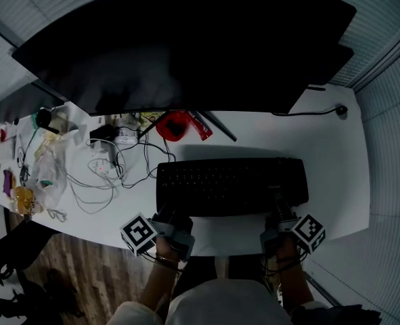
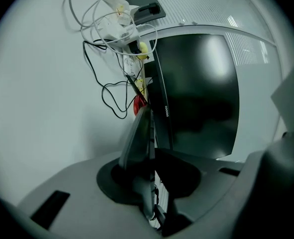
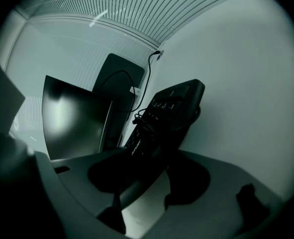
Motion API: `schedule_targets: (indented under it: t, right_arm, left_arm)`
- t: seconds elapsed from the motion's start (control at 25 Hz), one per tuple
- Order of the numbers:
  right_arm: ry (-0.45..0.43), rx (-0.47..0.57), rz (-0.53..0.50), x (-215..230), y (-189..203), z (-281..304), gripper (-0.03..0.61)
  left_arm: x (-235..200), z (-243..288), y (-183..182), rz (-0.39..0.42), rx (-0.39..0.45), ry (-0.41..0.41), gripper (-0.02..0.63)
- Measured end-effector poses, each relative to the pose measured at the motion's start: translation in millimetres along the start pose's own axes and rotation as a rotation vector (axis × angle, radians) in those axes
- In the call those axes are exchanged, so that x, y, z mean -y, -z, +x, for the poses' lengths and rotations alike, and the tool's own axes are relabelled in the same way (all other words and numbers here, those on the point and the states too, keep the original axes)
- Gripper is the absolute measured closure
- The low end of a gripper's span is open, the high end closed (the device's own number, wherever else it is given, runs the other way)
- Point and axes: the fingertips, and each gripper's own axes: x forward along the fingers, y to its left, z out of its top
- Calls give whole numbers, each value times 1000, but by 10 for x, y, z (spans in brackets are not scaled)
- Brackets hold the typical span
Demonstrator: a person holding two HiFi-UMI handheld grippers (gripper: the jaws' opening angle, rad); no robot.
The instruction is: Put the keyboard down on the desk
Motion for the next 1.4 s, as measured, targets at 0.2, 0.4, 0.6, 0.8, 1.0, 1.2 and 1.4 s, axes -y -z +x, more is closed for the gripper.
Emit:
schedule_targets:
  t: [0.2, 0.4, 0.6, 0.8, 1.0, 1.2, 1.4]
  right_arm:
    - [-21, -10, 28, 18, 55, -96, 370]
    - [-61, -39, 34, -7, 163, -250, 370]
    - [-159, -151, -15, -257, 634, -331, 370]
    - [-269, -280, 9, -549, 1248, -256, 370]
    - [-314, -297, 46, -691, 1466, -157, 371]
    - [-287, -270, 62, -735, 1481, -79, 373]
    - [-254, -264, 37, -738, 1475, -36, 428]
  left_arm:
    - [-4, -35, 3, 24, 8, -9, 515]
    - [89, -40, 35, 28, 18, 5, 516]
    - [160, -66, 24, 67, 24, 18, 514]
    - [149, -76, 52, 58, 27, 15, 514]
    - [174, -98, 86, 59, 18, 31, 514]
    - [110, -139, 118, 61, 3, 29, 514]
    - [20, -139, 116, 64, -9, 27, 514]
